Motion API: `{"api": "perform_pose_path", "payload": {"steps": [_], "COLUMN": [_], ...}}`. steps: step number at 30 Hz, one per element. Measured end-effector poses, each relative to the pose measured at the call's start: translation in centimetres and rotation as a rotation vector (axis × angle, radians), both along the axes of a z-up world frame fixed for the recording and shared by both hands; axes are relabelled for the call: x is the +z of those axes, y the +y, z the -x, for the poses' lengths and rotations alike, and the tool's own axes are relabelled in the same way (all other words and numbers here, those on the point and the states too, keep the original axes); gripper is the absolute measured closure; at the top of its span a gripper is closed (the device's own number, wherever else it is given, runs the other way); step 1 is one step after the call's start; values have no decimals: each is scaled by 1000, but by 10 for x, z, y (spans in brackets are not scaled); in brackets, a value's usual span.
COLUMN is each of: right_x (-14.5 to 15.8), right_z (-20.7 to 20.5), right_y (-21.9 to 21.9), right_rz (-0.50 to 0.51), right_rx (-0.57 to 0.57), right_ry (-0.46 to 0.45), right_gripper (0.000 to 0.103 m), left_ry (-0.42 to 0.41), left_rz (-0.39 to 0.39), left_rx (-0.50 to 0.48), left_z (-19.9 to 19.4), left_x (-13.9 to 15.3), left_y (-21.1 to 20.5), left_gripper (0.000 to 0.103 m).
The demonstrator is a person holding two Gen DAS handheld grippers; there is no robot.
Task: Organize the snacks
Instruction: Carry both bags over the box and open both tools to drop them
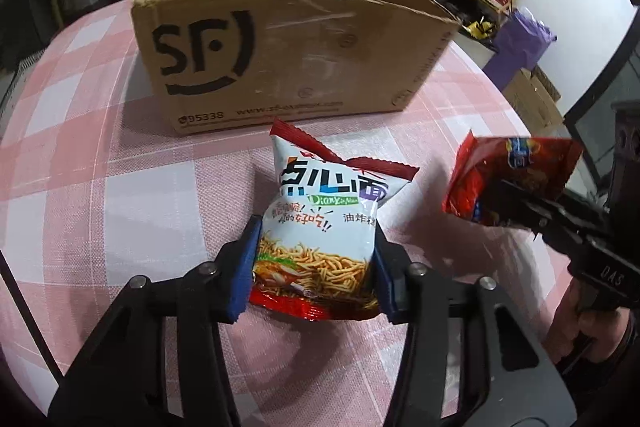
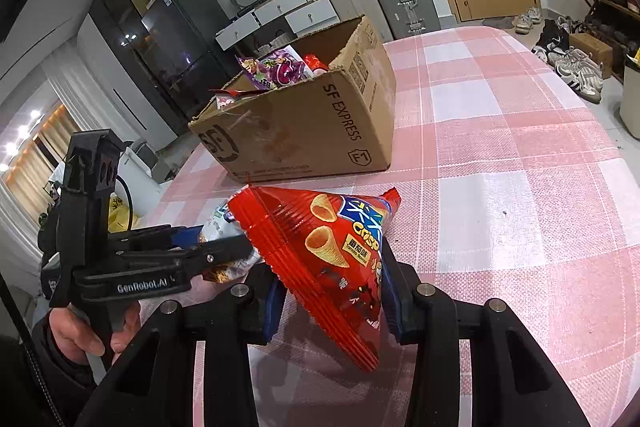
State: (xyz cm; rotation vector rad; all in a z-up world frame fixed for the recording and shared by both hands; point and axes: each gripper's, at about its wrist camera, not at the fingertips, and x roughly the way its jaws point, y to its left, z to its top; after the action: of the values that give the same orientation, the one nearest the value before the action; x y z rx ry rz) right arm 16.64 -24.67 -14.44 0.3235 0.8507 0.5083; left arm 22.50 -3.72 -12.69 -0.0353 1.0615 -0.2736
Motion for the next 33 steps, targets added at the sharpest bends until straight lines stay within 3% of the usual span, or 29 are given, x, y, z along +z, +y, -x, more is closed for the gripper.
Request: {"api": "perform_pose_path", "payload": {"steps": [33], "right_x": [64], "right_z": [61], "right_y": [0], "right_rz": [-7], "right_rx": [12], "right_ry": [-155], "right_gripper": [62], "left_ry": [-135], "left_rz": [-19], "left_rx": [42], "left_z": [69], "left_x": [78], "left_y": [23], "left_gripper": [57]}}
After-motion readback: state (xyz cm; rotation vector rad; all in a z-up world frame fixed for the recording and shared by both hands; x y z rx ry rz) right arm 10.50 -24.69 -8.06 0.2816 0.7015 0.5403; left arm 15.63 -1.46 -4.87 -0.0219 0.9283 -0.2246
